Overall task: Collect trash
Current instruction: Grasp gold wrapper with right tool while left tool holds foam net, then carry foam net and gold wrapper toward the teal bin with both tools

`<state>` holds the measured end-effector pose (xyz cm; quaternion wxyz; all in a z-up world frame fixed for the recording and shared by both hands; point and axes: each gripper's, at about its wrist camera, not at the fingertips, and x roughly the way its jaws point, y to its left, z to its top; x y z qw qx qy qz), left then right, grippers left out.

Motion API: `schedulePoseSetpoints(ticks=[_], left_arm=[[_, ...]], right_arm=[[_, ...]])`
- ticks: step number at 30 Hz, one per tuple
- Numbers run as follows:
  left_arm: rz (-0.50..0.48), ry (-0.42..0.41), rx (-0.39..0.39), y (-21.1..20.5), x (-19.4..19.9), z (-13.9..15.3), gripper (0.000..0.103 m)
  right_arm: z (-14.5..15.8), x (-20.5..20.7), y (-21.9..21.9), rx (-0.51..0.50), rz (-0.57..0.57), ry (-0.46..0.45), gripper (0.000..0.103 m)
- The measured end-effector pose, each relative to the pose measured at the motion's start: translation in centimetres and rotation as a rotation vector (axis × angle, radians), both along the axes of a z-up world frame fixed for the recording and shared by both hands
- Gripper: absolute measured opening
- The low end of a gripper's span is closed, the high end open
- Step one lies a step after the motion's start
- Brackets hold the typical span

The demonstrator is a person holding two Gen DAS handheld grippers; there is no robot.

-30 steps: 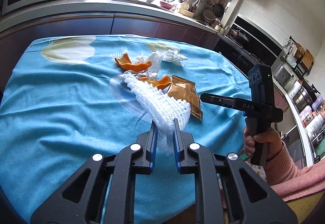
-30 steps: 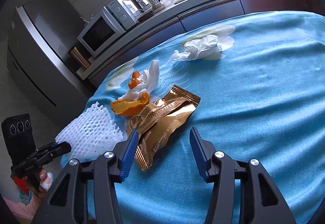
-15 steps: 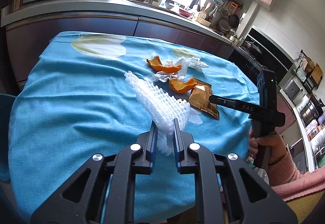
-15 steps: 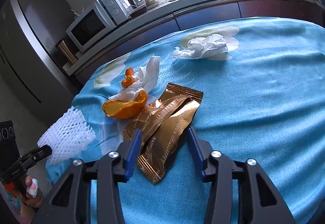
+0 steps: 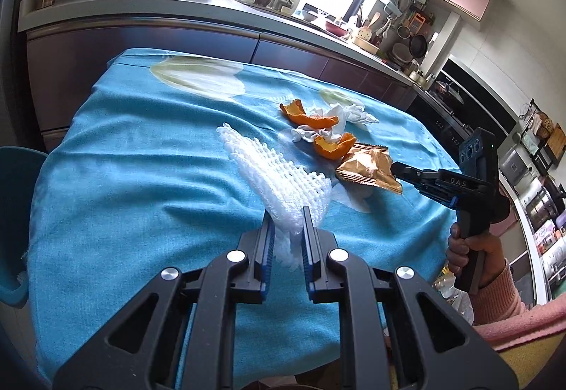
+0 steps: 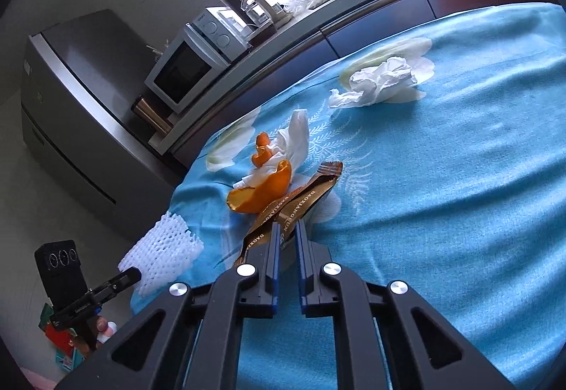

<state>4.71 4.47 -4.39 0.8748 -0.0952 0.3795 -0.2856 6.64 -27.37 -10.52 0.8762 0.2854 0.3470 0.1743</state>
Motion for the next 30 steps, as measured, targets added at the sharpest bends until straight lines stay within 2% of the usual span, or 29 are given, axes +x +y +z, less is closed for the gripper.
schedulePoseSetpoints(ticks=[2,5,7,8,9,12,22,30], left_arm=[[-0.002,0.0,0.0,0.0,-0.2,0.0,0.015],[-0.002,0.001,0.002,0.0,-0.3,-0.1,0.015],[0.001,-0.001,0.007,0.0,-0.4,0.0,0.015],[0.003,-0.002,0.008,0.1,-0.5,0.1,0.015],[0.005,-0.003,0.009,0.2,-0.5,0.2,0.015],[0.009,-0.012,0.014,0.4,-0.7,0.4,0.015],[0.037,-0.045,0.03,1.7,-1.3,1.4,0.015],[0.085,-0.071,0.034,3.9,-2.2,2.4,0.015]], right_arm=[[-0.3,0.3,0.2,0.033,0.009,0.005,0.035],[-0.5,0.6,0.5,0.051,0.01,0.013,0.035],[-0.7,0.8,0.7,0.043,0.003,0.019,0.027],[-0.8,0.9,0.8,0.043,0.007,0.022,0.017],[-0.8,0.9,0.9,0.042,0.009,0.022,0.012],[-0.5,0.6,0.9,0.026,0.01,0.009,0.007],[2.5,-1.9,0.4,-0.037,0.0,-0.079,0.003],[5.0,-2.3,3.1,-0.061,0.085,-0.162,0.003]])
